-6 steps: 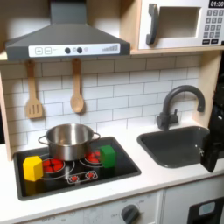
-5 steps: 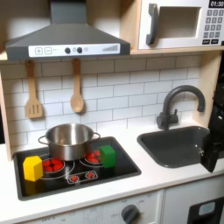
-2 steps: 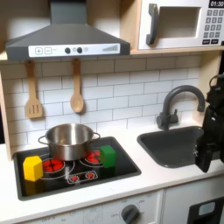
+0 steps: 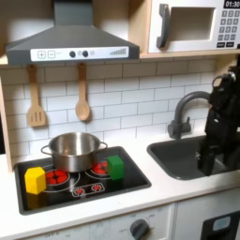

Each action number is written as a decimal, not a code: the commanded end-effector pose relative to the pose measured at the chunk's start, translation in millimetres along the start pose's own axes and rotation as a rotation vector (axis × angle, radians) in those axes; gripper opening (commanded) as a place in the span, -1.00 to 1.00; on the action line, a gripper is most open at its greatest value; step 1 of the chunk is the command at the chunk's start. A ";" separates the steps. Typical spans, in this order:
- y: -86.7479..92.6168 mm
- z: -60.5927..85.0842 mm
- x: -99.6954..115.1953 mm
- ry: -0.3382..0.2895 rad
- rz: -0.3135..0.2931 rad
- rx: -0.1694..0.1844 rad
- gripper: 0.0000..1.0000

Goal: Reach green block

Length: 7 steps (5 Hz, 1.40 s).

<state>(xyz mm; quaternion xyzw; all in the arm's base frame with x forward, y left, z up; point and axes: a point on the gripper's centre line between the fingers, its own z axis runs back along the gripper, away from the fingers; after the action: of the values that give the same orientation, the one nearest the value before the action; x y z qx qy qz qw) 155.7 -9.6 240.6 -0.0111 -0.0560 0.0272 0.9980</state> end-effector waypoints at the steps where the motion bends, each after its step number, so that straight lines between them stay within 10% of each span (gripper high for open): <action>1: 10.2 -5.0 34.2 -0.027 0.041 0.019 1.00; 7: 69.2 -26.9 129.8 -0.059 0.130 0.089 1.00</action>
<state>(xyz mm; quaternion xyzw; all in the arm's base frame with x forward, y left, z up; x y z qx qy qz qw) 284.2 66.6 225.9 0.0309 -0.0829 0.0950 0.9915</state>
